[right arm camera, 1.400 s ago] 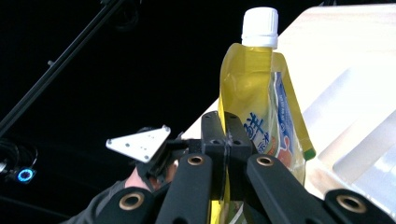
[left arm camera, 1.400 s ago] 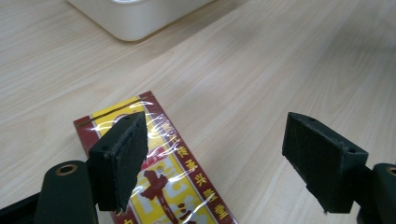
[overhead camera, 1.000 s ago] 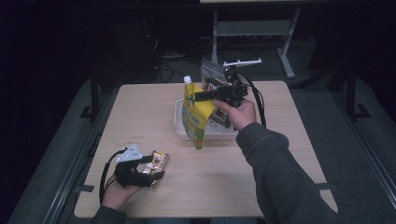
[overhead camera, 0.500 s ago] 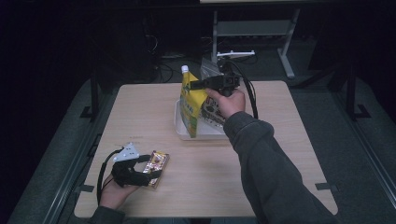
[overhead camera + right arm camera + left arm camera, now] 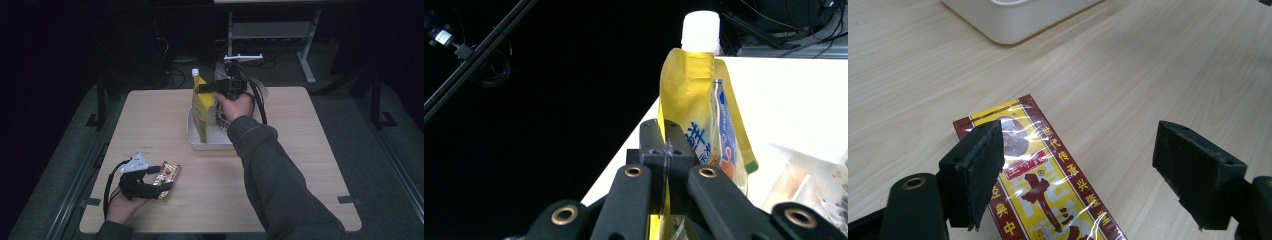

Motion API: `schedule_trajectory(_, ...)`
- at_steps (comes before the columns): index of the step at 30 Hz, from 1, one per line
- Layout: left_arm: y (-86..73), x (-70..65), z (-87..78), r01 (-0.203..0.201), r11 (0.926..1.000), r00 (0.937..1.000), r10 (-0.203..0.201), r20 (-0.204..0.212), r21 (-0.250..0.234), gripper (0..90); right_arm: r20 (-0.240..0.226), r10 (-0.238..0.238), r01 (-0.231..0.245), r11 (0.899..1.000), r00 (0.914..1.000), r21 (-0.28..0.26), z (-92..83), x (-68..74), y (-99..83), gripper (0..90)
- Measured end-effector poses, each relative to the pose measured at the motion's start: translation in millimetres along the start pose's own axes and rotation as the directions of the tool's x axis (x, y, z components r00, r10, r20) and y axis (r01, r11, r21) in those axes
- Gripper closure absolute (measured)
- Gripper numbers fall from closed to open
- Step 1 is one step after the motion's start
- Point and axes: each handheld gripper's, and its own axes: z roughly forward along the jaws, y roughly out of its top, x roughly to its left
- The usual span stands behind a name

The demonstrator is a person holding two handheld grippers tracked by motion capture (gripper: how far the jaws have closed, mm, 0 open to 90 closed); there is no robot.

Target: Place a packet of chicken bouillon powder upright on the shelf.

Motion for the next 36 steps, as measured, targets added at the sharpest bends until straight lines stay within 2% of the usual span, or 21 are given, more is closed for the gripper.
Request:
schedule_trajectory(10,-0.2,0.4,0.8,-0.004,1.0,1.0,0.004,0.001,0.006,20.2,0.021,0.016,-0.015,1.0,0.9997,-0.02,16.4,-2.4,0.7,89.7)
schedule_trajectory(19,-1.8,3.4,0.3,0.009,1.0,1.0,-0.009,-0.005,0.001,20.2,0.04,0.034,-0.033,0.999,0.9986,-0.024,30.6,-8.7,-4.3,89.7)
schedule_trajectory(26,-2.6,5.0,-0.4,0.017,0.9999,0.9998,-0.017,-0.013,0.001,20.2,0.034,0.053,-0.051,0.998,0.998,-0.046,37.0,-15.1,-8.6,89.7)
schedule_trajectory(29,-3.1,5.8,1.9,0.016,0.9998,0.9998,-0.016,-0.012,0.01,20.2,0.036,0.05,-0.047,0.997,0.9981,-0.056,39.9,-16.0,-8.8,89.7)
schedule_trajectory(36,-2.8,5.6,3.1,0.016,0.9998,0.9998,-0.015,-0.01,0.014,20.2,0.052,0.041,-0.038,0.998,0.9978,-0.041,44.3,-17.5,-8.4,89.7)
